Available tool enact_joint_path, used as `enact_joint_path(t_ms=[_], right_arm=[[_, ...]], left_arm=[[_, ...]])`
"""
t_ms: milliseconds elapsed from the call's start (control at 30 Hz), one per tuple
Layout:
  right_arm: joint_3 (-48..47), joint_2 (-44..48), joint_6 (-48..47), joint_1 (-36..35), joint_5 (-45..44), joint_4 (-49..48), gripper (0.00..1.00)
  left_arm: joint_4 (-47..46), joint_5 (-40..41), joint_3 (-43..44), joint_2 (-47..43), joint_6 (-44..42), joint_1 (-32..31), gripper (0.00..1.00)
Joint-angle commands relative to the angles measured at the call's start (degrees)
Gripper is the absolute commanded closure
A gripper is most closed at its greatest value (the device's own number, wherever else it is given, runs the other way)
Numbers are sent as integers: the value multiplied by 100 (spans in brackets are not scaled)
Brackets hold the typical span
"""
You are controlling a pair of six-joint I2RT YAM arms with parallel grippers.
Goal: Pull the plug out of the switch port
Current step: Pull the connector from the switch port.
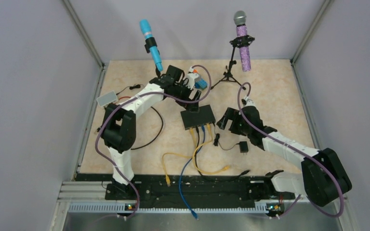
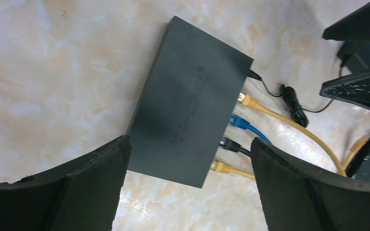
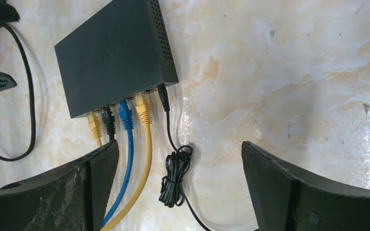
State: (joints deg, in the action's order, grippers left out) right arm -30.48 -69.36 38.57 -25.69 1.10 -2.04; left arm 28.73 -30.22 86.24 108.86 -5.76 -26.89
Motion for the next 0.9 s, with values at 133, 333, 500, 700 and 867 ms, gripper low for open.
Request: enact_joint_path(t_ms=[133, 333, 500, 700, 867], right_arm=[[-286, -352, 6, 46, 60, -269, 5], [-648, -908, 175, 54, 386, -209, 11], [-784, -1203, 235, 70, 420, -183, 11], [-958, -1568, 325, 103, 603, -202, 11], [-1120, -1876, 462, 116, 804, -362, 16]], left_arm=[[1239, 1595, 839, 597, -1491, -496, 1], [1391, 2084, 827, 705, -1950, -880, 1], [1452, 2071, 592, 649, -2235, -914, 2], [1468, 2202, 463, 634, -2515, -913, 2], [1523, 2320, 395, 698, -2567, -914, 3]])
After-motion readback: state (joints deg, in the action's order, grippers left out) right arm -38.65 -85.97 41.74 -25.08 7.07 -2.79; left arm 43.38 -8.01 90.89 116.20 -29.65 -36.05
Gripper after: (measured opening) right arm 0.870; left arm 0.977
